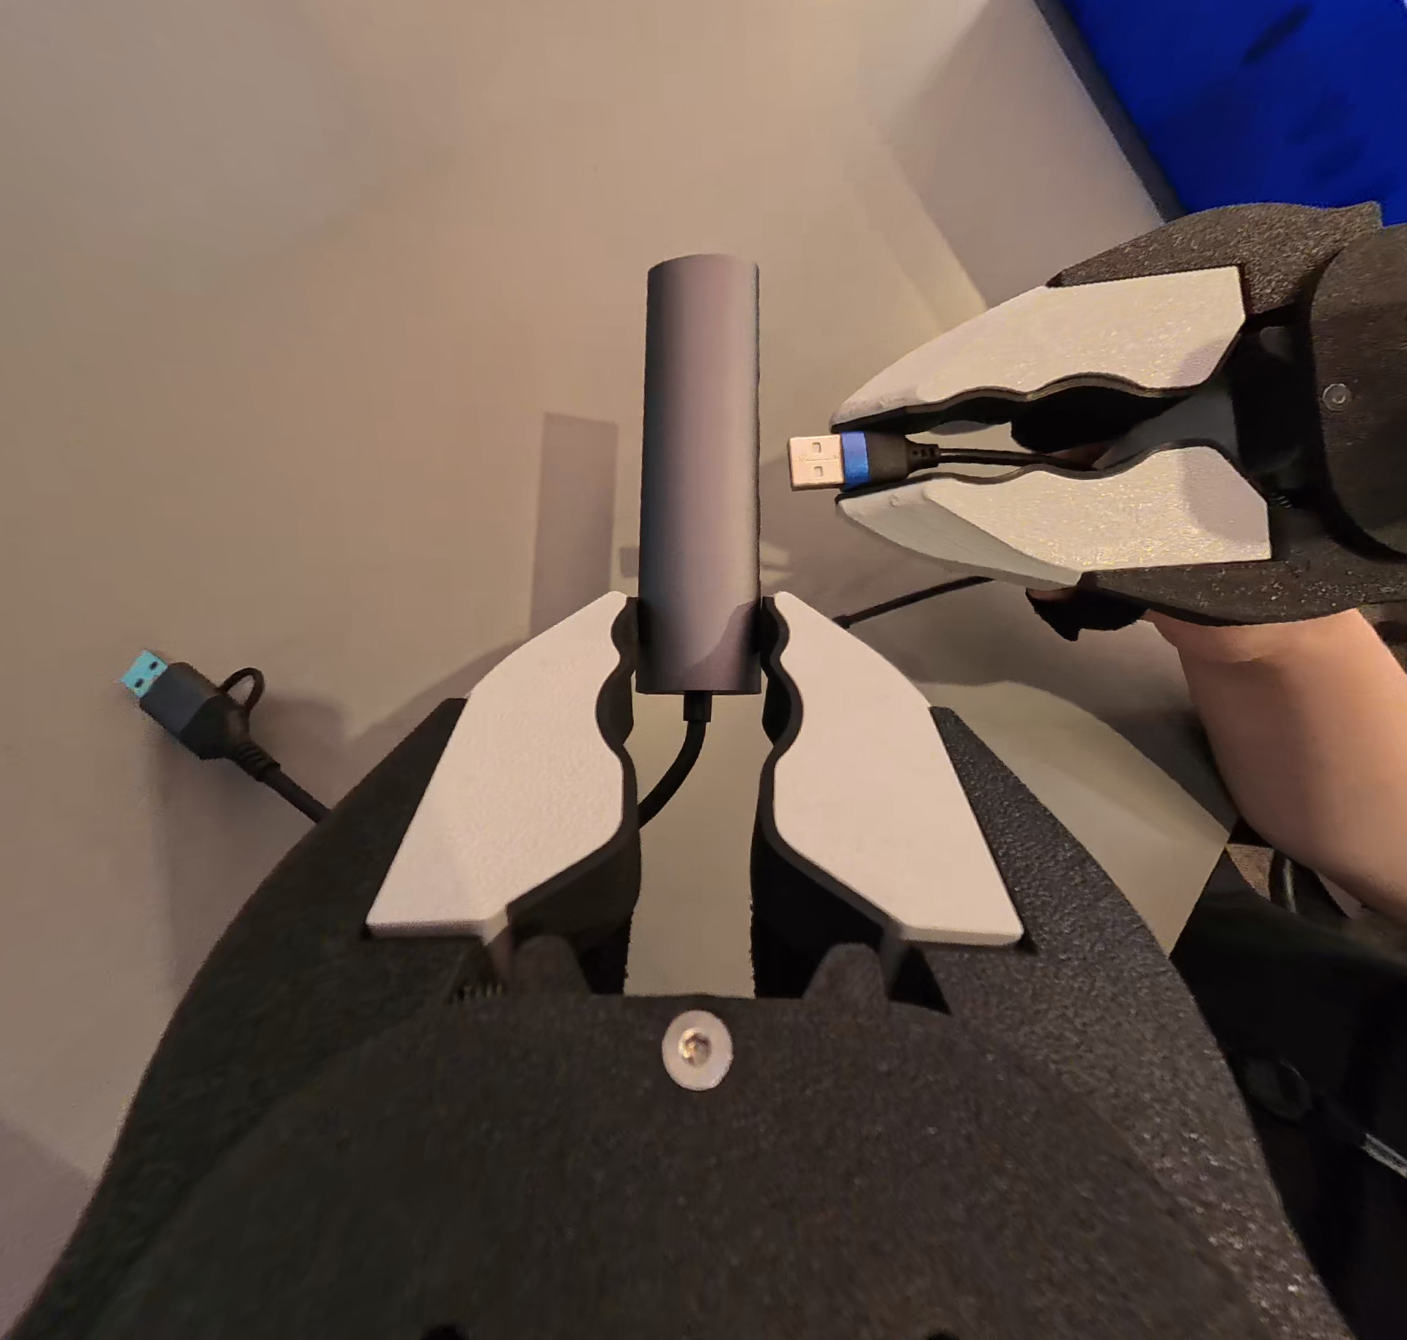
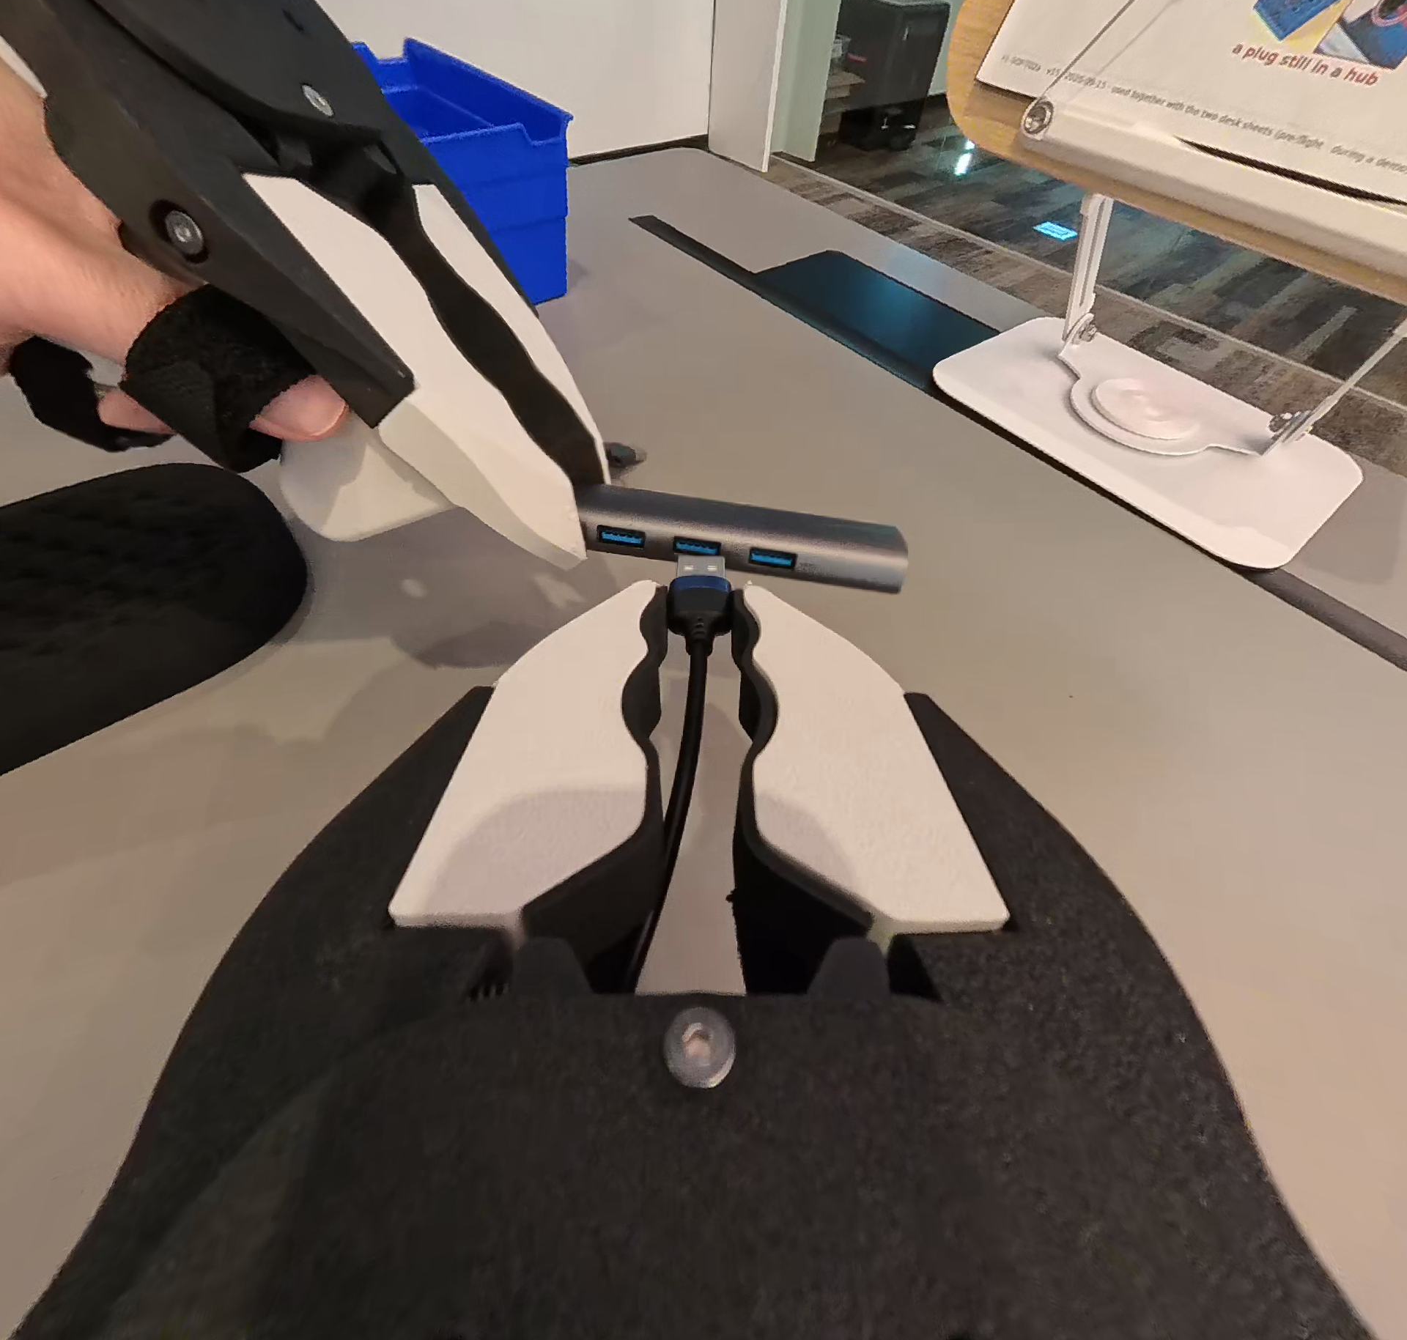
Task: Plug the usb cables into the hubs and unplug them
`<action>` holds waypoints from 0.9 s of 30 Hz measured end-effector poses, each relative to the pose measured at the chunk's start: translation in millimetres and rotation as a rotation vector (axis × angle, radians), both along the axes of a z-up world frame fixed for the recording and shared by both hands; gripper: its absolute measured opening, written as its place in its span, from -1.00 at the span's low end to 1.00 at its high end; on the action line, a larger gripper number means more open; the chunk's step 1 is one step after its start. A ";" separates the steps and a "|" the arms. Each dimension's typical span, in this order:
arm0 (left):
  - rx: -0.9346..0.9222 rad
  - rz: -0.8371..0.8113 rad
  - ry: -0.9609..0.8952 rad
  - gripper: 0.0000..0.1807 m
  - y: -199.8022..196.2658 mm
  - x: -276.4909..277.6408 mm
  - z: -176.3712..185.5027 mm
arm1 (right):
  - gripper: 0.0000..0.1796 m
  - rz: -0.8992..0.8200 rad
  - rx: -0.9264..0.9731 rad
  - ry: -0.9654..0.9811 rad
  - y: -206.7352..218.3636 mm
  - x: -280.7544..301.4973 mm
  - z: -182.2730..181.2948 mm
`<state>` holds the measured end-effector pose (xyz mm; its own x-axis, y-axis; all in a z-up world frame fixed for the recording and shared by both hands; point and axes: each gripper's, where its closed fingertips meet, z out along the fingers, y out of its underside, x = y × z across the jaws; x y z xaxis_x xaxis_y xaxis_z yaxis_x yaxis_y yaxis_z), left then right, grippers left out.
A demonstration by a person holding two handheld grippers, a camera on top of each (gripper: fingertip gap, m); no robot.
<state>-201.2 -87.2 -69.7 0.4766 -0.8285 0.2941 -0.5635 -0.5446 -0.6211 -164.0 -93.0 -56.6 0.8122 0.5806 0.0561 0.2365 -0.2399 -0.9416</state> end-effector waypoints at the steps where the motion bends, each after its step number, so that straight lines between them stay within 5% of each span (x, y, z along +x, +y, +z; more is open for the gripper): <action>1: 0.001 -0.001 -0.007 -0.67 -0.7 1.4 1.2 | -0.83 0.000 -0.001 0.006 -0.1 0.0 0.3; 27: 0.150 -0.016 0.026 -0.67 -5.5 15.2 7.8 | -0.83 -0.045 -0.024 0.072 2.1 8.6 3.1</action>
